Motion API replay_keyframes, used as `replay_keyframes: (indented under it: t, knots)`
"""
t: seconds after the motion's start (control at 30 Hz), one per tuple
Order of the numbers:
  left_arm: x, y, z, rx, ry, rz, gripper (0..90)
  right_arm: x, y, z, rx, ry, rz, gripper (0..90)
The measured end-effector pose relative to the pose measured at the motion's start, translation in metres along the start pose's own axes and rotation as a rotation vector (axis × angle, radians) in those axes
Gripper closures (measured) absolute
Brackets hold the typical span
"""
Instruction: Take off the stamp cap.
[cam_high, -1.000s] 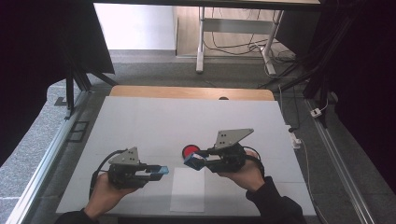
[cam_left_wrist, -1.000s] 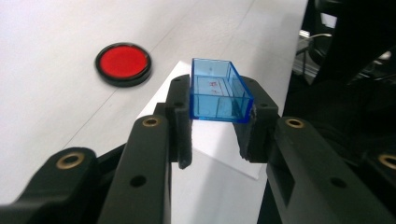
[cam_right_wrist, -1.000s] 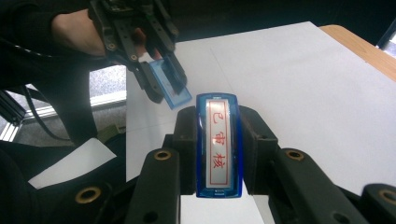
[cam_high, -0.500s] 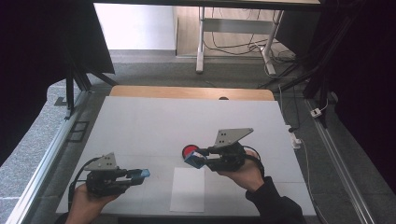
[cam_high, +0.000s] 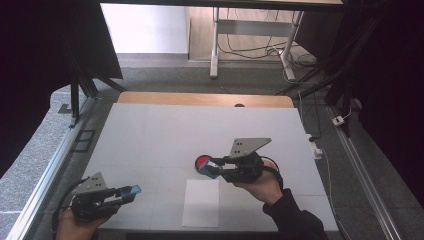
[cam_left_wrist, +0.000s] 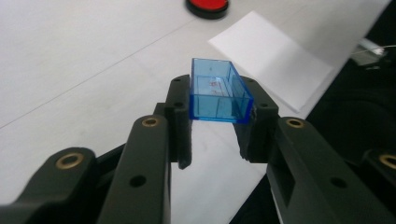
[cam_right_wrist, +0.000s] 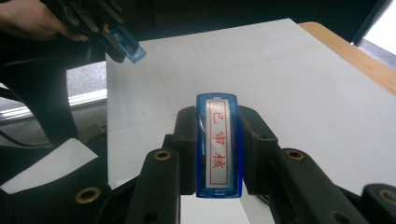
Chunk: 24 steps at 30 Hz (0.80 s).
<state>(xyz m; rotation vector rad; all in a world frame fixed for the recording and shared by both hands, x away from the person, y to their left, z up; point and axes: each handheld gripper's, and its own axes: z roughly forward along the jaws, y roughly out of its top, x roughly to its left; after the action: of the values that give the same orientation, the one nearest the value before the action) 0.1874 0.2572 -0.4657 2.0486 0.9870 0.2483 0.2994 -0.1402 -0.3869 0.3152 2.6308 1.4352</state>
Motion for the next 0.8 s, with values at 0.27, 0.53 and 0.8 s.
replay_keyframes:
  t: [0.27,0.53,0.8]
  knots:
    - [0.001,-0.007,-0.003,0.015,0.034,-0.02,68.3,-0.002,-0.001,0.002,0.006,-0.018,0.018,71.7]
    - [0.003,-0.011,-0.001,0.036,0.016,-0.041,68.4,-0.006,-0.003,0.001,-0.002,-0.038,0.053,71.6]
    - [0.003,-0.012,-0.001,0.044,0.01,-0.047,68.3,-0.01,-0.005,0.002,0.0,-0.046,0.082,71.7]
